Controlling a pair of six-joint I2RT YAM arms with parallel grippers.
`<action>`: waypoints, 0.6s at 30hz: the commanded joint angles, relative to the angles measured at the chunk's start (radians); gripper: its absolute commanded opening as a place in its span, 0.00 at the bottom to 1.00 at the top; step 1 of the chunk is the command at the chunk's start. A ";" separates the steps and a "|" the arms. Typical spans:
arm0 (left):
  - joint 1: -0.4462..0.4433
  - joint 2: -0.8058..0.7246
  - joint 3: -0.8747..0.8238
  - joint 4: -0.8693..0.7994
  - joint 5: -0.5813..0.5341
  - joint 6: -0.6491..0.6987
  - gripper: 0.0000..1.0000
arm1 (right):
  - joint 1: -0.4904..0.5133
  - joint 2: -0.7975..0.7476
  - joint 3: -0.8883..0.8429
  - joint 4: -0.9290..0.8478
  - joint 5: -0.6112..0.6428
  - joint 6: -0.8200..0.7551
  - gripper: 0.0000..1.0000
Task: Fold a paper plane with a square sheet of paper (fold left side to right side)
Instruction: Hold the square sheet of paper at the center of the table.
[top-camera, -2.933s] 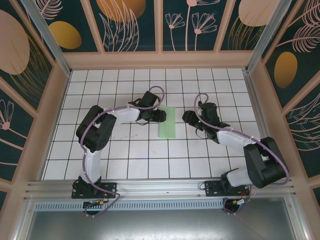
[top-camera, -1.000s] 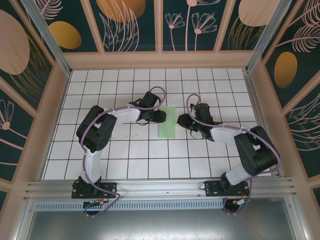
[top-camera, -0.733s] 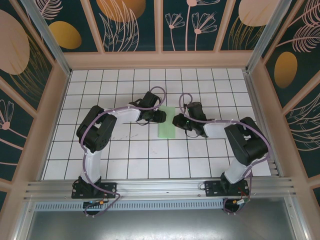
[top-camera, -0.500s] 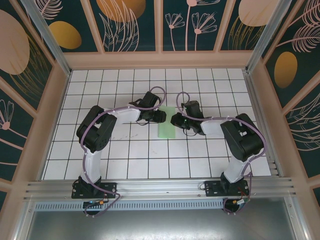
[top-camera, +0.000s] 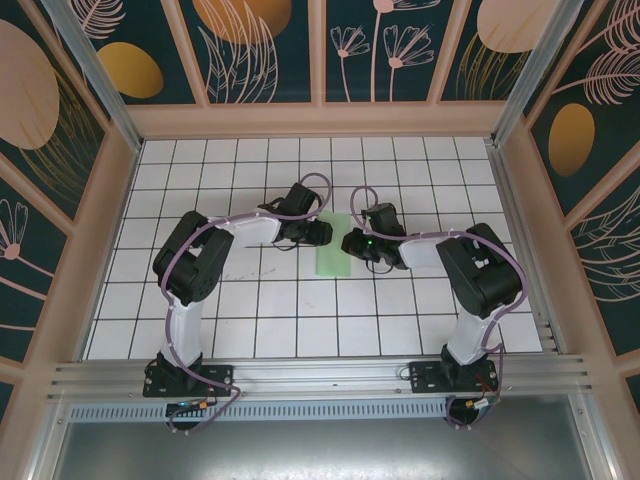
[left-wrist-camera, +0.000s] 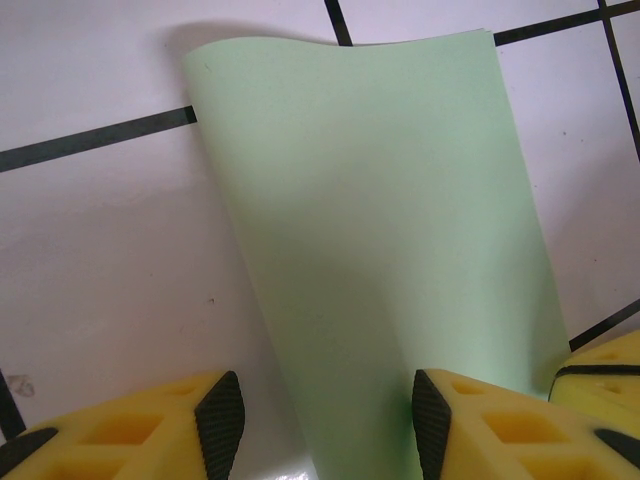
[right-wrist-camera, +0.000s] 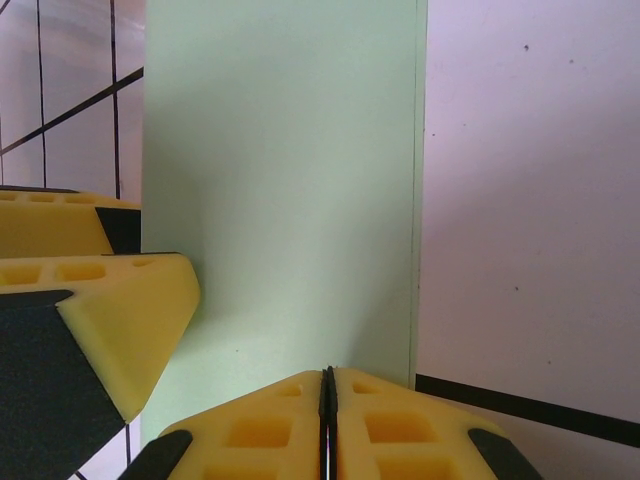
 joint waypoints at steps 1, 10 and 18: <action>-0.008 0.066 -0.020 -0.002 -0.008 0.008 0.53 | 0.009 0.013 0.023 -0.028 0.012 -0.024 0.13; -0.008 0.006 -0.024 -0.007 -0.032 0.007 0.56 | 0.010 0.039 0.026 -0.074 0.020 -0.033 0.13; 0.006 -0.108 -0.011 -0.045 -0.093 0.010 0.62 | 0.011 0.066 0.035 -0.109 0.033 -0.040 0.13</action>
